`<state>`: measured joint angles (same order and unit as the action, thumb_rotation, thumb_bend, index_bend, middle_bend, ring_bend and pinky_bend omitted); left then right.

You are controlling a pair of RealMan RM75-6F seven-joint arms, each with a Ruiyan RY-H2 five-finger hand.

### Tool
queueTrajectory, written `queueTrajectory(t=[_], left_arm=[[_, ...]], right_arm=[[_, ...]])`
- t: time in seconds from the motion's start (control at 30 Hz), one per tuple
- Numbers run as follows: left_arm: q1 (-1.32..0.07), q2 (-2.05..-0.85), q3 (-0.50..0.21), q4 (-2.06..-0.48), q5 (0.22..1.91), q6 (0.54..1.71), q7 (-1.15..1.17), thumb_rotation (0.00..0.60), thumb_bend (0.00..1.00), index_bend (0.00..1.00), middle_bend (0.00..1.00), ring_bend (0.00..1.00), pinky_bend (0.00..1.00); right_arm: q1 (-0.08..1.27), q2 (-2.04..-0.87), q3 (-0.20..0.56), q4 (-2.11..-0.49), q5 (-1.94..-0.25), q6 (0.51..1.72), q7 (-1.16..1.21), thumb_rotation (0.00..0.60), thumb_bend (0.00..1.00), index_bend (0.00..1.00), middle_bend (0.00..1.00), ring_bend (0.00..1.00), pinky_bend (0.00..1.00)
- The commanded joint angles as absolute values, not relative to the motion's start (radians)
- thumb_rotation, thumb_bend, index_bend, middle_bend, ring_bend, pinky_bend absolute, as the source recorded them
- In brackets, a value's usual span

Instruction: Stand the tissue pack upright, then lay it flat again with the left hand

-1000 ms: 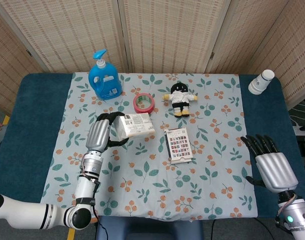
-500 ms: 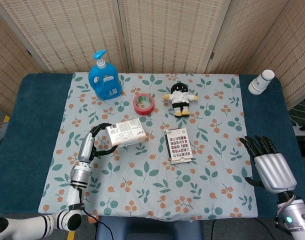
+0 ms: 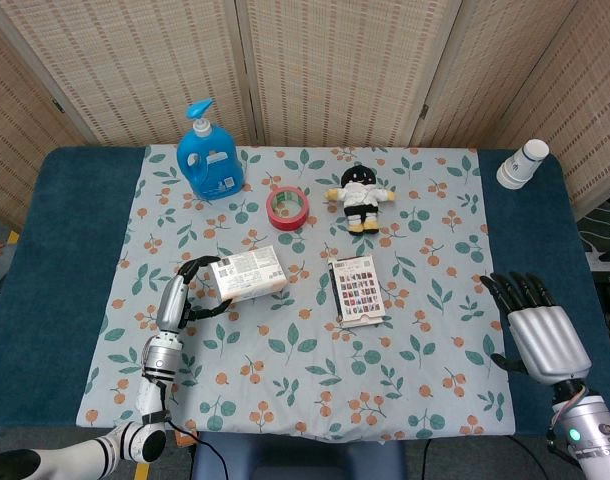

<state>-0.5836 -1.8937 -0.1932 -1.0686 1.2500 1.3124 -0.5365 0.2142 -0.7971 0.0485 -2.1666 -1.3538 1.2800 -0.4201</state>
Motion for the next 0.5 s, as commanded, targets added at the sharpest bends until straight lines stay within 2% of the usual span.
queueTrajectory(t=[0.03, 0.5], left_arm=[[-0.568, -1.922, -0.193, -1.016, 1.264, 1.297, -0.564, 0.600, 0.27, 0.36, 0.49, 0.21, 0.14], [-0.532, -1.970, -0.215, -0.925, 1.281, 1.267, -0.616, 0.600, 0.27, 0.36, 0.49, 0.21, 0.14]], right_arm=[[0.215, -0.798, 0.048, -2.166, -1.353, 1.281, -0.421, 0.600, 0.07, 0.04, 0.06, 0.00, 0.03], [0.222, -0.803, 0.050, -2.157, -1.334, 1.276, -0.421, 0.600, 0.07, 0.04, 0.06, 0.00, 0.03]])
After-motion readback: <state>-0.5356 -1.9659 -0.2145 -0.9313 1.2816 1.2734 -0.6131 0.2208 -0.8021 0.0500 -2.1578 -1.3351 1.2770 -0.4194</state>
